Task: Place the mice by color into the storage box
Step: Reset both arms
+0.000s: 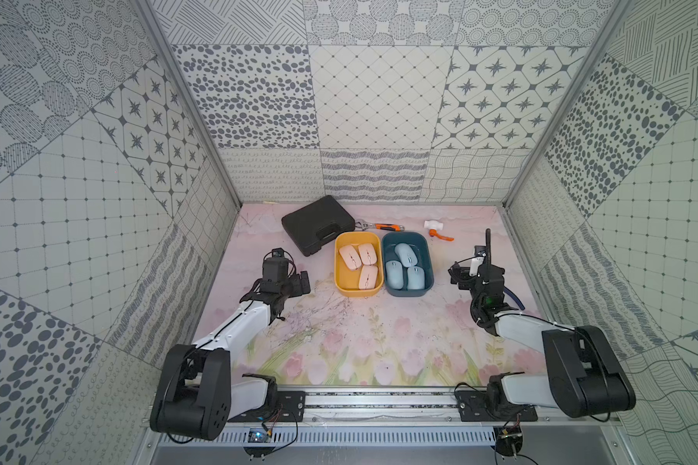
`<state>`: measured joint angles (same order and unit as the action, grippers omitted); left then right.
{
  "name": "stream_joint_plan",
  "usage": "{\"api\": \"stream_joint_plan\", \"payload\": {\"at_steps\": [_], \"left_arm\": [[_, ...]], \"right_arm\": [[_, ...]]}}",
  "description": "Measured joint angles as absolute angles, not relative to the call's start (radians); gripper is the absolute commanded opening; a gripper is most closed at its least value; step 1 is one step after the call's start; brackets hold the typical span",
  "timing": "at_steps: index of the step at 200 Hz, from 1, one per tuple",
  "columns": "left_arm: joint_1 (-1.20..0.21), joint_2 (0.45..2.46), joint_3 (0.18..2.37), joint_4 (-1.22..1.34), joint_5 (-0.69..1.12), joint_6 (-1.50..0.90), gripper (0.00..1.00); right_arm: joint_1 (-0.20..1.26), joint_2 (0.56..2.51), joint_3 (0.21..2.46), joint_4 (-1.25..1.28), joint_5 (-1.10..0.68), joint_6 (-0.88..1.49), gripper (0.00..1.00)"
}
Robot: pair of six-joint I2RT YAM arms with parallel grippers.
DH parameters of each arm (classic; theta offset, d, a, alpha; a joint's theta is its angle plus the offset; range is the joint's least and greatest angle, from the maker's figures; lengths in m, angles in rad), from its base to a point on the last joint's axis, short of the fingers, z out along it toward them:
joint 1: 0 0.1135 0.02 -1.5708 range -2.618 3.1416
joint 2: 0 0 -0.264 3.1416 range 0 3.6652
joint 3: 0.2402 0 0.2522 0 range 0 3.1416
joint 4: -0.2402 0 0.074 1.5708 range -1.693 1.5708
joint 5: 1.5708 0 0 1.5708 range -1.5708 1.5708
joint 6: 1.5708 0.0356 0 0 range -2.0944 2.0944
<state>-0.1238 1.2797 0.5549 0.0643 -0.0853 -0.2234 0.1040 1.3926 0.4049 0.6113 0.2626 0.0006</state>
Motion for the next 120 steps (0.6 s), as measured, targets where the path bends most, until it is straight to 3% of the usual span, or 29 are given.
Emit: {"api": "stream_joint_plan", "payload": {"at_steps": [49,120], "left_arm": [[-0.063,1.431,0.418,0.428,-0.035,-0.112,0.99],[-0.025,1.567,0.394,0.717,0.046,-0.052,1.0]], "right_arm": [[0.058,1.506,0.4,0.715,0.15,0.029,0.99],[0.018,1.551,0.395,0.791,0.06,0.053,0.99]]}}
